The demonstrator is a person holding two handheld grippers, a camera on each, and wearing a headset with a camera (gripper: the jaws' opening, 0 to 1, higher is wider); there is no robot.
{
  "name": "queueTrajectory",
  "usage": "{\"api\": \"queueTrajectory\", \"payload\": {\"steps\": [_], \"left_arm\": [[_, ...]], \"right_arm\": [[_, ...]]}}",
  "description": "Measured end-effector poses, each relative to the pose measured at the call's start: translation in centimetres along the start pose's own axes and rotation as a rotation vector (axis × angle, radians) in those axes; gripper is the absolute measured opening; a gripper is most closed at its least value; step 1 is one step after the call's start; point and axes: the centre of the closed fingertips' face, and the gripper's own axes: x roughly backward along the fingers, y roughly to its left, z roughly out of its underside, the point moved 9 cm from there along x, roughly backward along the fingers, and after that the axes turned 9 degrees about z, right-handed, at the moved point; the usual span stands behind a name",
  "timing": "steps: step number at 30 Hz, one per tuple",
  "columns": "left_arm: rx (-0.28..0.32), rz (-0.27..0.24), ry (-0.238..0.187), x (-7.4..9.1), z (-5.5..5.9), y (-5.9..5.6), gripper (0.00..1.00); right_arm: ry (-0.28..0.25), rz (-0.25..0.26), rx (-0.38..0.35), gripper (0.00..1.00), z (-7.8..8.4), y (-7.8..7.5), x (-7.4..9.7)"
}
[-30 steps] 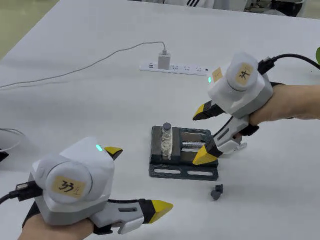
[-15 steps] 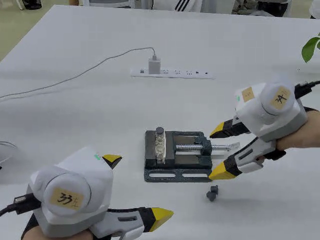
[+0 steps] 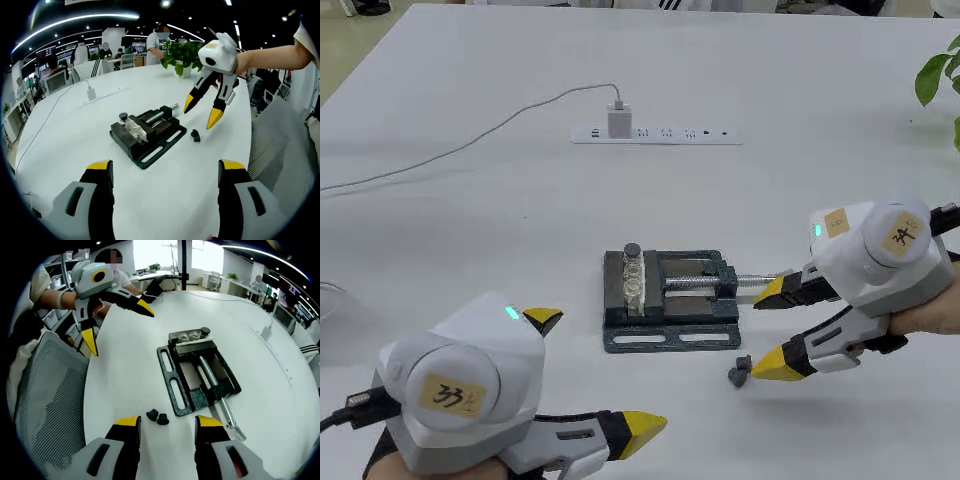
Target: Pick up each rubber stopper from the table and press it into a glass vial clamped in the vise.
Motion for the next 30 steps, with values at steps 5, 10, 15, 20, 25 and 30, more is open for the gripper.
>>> {"api": "queueTrajectory", "payload": {"steps": [5, 10, 15, 20, 25, 30], "left_arm": [[0.008, 0.001, 0.005, -0.1, 0.2, 0.0, 0.85], [0.012, -0.002, 0.007, 0.0, 0.3, 0.0, 0.85], [0.018, -0.004, 0.008, -0.1, 0.5, 0.1, 0.85], [0.024, -0.003, 0.012, -0.1, 0.7, 0.1, 0.85], [0.025, 0.001, 0.016, -0.2, 0.7, 0.0, 0.84], [0.023, 0.006, 0.019, -0.4, 0.7, 0.0, 0.84]], "right_arm": [[0.006, -0.004, 0.005, 0.33, 0.6, 0.2, -0.8], [0.014, -0.013, 0.002, 0.27, 1.1, 0.3, -1.4], [0.015, -0.003, 0.004, 0.21, 1.3, 0.2, -1.8], [0.018, -0.008, -0.005, 0.15, 1.5, 0.4, -2.0], [0.017, -0.012, -0.015, 0.12, 1.6, 0.4, -2.1], [0.014, -0.017, -0.027, 0.09, 1.7, 0.5, -2.1]]}}
